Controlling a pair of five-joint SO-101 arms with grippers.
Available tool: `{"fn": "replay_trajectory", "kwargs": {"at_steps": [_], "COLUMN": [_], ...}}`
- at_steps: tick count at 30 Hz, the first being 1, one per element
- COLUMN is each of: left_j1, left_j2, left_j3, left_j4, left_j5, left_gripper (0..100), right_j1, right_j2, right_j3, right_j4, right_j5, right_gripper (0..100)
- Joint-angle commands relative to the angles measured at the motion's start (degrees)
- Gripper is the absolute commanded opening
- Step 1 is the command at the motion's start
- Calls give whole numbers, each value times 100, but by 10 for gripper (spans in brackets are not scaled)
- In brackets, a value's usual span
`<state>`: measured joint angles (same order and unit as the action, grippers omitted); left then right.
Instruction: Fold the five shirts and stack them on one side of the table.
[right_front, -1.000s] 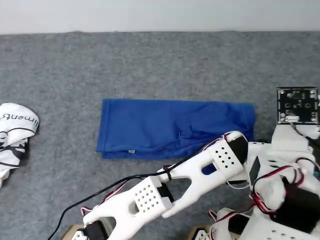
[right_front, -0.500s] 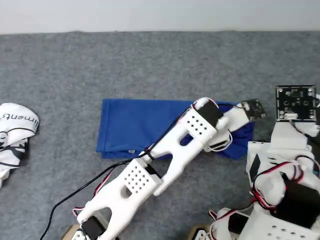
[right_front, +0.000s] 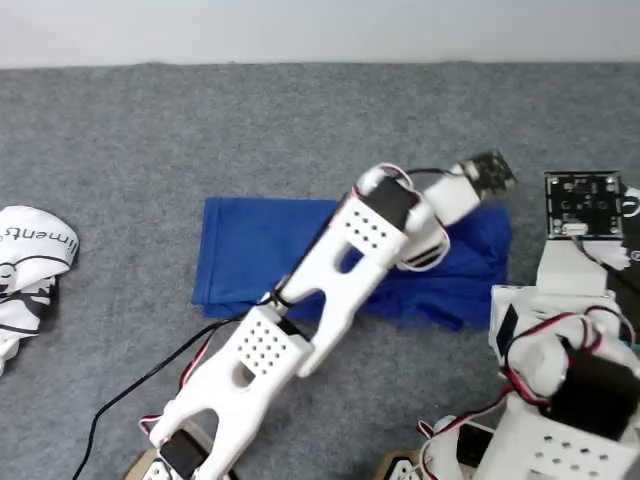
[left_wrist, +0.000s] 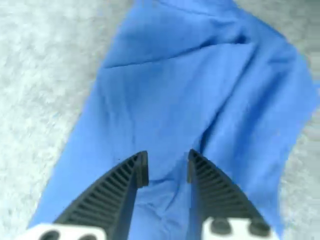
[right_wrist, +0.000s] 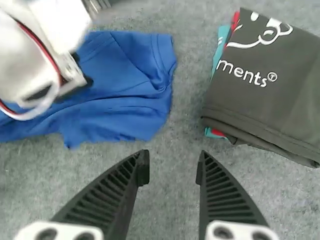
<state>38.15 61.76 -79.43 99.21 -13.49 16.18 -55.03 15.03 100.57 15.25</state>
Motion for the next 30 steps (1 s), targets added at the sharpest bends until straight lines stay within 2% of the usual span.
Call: {"fn": "replay_trajectory", "kwargs": {"at_steps": [1, 7, 13, 17, 21, 26, 30], "left_j1": [-246, -519, -1187, -1723, -2163, -2848, -3578], "left_j2": [-176, -589, -1512, -2470, -3666, -5125, -6057], "left_j3": [-338, -22, 1138, 2220, 3407, 4673, 5402], "left_j4": [141, 149, 149, 149, 141, 141, 132], "left_j5": [290, 492, 492, 492, 492, 492, 466], "left_gripper": [137, 137, 111, 50, 47, 47, 47], "right_j1": [-40, -40, -66, -75, -84, -822, -1314], "right_j2": [22, 22, 31, 66, 505, 1297, 1824], "right_j3": [-18, 1029, 2180, 2840, 3007, 2936, 2963], "right_j4": [127, -470, -1042, -1349, -1464, -1622, -2202], "right_j5": [18, 44, 62, 633, 993, 1055, 1055], "right_gripper": [166, 165, 169, 169, 169, 169, 169]}}
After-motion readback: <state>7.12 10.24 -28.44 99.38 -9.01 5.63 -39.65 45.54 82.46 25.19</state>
